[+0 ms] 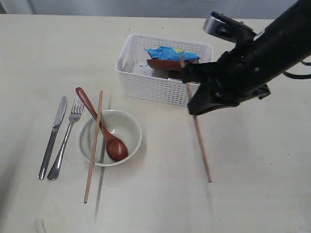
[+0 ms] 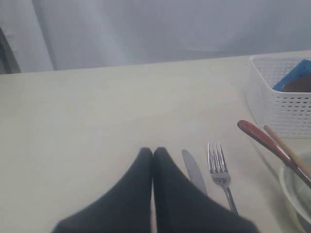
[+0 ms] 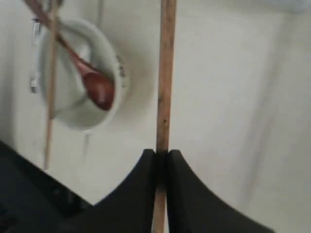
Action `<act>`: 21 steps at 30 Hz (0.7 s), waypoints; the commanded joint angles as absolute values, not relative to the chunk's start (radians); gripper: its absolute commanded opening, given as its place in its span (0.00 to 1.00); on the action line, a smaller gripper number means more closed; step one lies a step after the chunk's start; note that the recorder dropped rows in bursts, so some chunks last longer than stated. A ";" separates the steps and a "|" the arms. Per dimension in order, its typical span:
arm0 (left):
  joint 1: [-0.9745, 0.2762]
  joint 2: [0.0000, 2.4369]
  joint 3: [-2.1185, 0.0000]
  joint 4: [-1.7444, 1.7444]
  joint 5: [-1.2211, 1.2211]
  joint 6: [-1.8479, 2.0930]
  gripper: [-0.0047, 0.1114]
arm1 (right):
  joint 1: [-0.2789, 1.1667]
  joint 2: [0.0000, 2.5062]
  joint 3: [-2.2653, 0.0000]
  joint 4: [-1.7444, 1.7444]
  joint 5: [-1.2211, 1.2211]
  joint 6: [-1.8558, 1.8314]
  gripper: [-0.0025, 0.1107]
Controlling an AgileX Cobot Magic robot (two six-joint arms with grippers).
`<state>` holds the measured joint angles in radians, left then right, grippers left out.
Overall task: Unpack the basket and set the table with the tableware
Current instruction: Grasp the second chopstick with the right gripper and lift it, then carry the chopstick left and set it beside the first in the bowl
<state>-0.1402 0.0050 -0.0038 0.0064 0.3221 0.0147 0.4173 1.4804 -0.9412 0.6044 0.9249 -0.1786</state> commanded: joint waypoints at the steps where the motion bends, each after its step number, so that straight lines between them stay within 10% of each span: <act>1: -0.137 0.000 0.000 0.000 0.321 0.011 0.04 | 0.550 1.481 -0.941 0.769 0.832 -0.186 0.02; 21: -0.137 0.000 0.000 0.000 0.321 0.011 0.04 | 0.737 1.888 -1.129 1.042 0.679 -0.143 0.02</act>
<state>-0.1402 0.0050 -0.0038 0.0064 0.3221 0.0147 0.7378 1.8586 -1.1214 1.0190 0.7076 -0.1457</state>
